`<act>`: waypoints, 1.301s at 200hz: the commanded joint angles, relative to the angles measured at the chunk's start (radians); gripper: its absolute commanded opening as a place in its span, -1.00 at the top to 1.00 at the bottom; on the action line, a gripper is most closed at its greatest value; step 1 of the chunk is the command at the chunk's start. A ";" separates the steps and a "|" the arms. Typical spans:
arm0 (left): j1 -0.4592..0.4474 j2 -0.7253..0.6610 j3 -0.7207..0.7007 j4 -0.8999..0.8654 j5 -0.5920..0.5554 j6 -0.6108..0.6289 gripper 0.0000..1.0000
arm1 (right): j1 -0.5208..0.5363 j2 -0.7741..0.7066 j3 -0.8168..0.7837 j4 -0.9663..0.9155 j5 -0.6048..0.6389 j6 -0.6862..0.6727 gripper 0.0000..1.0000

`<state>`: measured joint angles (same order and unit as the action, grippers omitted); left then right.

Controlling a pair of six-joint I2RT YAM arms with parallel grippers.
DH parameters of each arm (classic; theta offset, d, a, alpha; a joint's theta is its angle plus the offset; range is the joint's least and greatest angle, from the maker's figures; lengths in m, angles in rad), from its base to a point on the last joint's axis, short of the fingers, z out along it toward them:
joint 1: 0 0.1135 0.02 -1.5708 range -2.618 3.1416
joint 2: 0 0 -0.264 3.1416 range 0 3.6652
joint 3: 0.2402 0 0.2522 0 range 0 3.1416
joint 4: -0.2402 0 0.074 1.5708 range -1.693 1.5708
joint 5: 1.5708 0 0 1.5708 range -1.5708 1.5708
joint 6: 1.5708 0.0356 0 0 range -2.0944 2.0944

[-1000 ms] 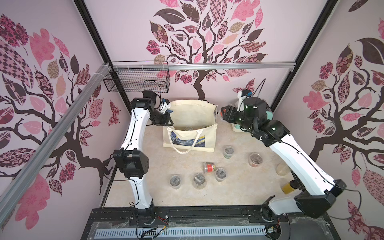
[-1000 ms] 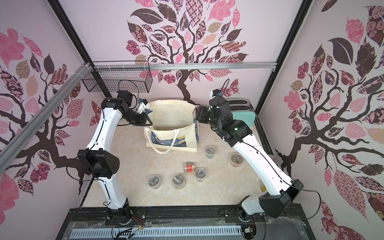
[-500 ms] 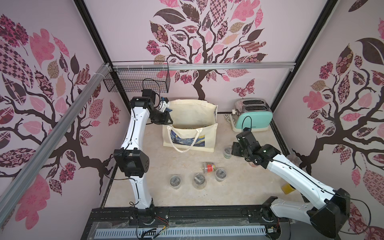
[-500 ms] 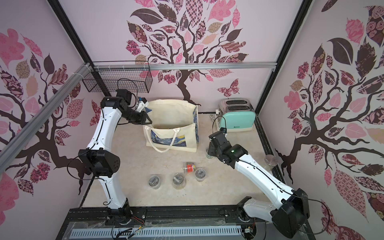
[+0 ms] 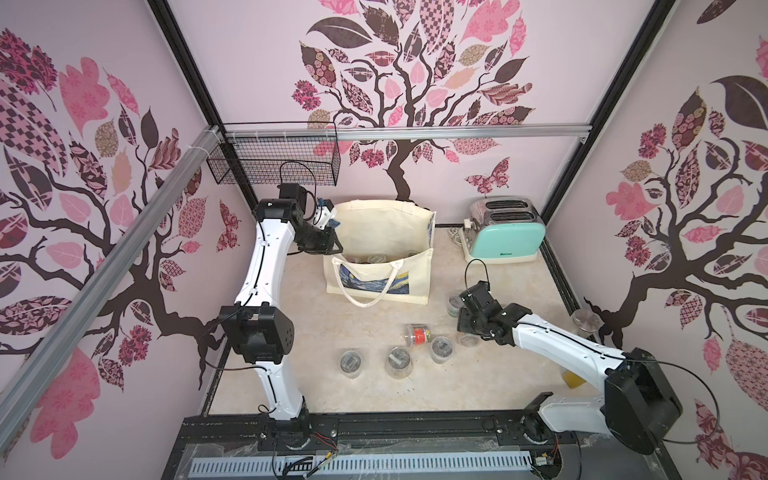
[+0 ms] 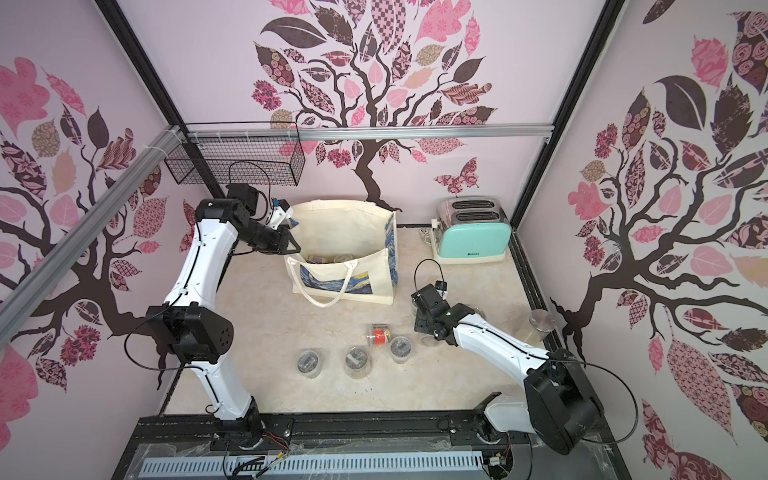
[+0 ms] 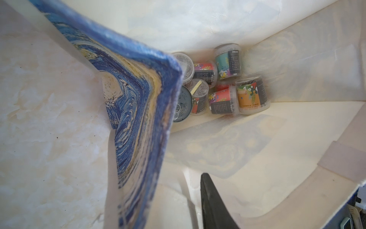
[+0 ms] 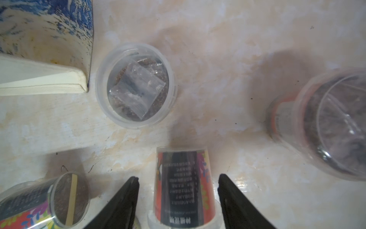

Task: Take out the seed jars from the canvas bag
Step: Place the seed jar at the center of the board, then adjust the canvas bag at the center of the board.

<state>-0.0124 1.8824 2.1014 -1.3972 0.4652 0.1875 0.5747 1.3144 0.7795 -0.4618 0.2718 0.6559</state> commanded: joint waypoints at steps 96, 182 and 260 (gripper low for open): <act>0.031 -0.100 -0.087 0.008 -0.010 0.052 0.40 | 0.001 -0.054 0.293 -0.028 -0.137 -0.357 -0.59; 0.035 -0.258 -0.335 0.087 -0.015 0.045 0.36 | 0.147 0.404 1.261 -0.357 -0.476 -0.475 -0.50; 0.049 -0.383 -0.458 0.073 0.010 0.075 0.15 | 0.233 0.855 1.641 -0.404 -0.299 -0.324 -0.28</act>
<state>0.0238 1.5539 1.6554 -1.3067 0.4572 0.2440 0.7986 2.1075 2.3783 -0.7959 -0.1204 0.3111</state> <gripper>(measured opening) 0.405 0.644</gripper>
